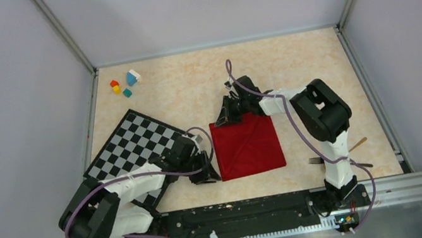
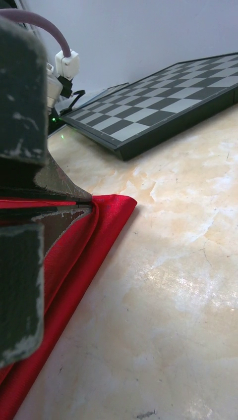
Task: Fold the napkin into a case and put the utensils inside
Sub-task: Fold the top corner of the square-folded napkin at the center of the board.
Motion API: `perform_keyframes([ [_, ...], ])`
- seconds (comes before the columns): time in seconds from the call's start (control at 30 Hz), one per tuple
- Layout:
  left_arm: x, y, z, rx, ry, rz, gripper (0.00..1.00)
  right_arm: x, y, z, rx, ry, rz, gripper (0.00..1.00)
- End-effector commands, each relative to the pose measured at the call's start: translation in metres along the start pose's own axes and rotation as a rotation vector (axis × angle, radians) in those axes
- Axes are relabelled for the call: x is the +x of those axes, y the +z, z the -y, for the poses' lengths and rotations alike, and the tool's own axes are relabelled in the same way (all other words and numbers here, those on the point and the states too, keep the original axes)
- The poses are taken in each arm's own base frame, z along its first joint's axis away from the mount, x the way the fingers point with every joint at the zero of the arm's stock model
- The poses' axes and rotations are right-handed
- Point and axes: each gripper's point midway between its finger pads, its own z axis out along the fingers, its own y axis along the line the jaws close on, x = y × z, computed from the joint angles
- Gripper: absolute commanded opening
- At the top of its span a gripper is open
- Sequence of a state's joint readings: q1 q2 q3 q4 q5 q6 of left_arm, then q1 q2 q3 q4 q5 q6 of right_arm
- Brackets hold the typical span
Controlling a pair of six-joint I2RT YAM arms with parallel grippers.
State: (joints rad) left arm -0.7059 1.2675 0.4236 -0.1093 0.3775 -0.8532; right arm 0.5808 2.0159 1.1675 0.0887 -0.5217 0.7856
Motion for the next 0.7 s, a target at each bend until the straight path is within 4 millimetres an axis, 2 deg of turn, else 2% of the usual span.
perform_keyframes([
  [0.0,0.003,-0.001,-0.011,-0.048,-0.001,0.004,0.36,-0.011,0.004,-0.024,-0.059,-0.066,0.027,0.0],
  [0.13,-0.003,-0.003,-0.006,-0.041,0.014,0.018,0.44,-0.011,0.005,-0.027,-0.062,-0.07,0.027,0.0],
  [0.27,-0.002,0.004,-0.006,-0.039,0.013,-0.001,0.44,-0.014,0.007,-0.028,-0.065,-0.065,0.029,0.0],
  [0.47,0.001,0.009,-0.012,-0.046,0.009,-0.014,0.38,-0.017,0.009,-0.031,-0.065,-0.067,0.034,0.0],
  [0.67,0.001,0.004,-0.014,-0.067,0.015,-0.001,0.37,-0.016,0.014,-0.028,-0.063,-0.063,0.022,0.0],
])
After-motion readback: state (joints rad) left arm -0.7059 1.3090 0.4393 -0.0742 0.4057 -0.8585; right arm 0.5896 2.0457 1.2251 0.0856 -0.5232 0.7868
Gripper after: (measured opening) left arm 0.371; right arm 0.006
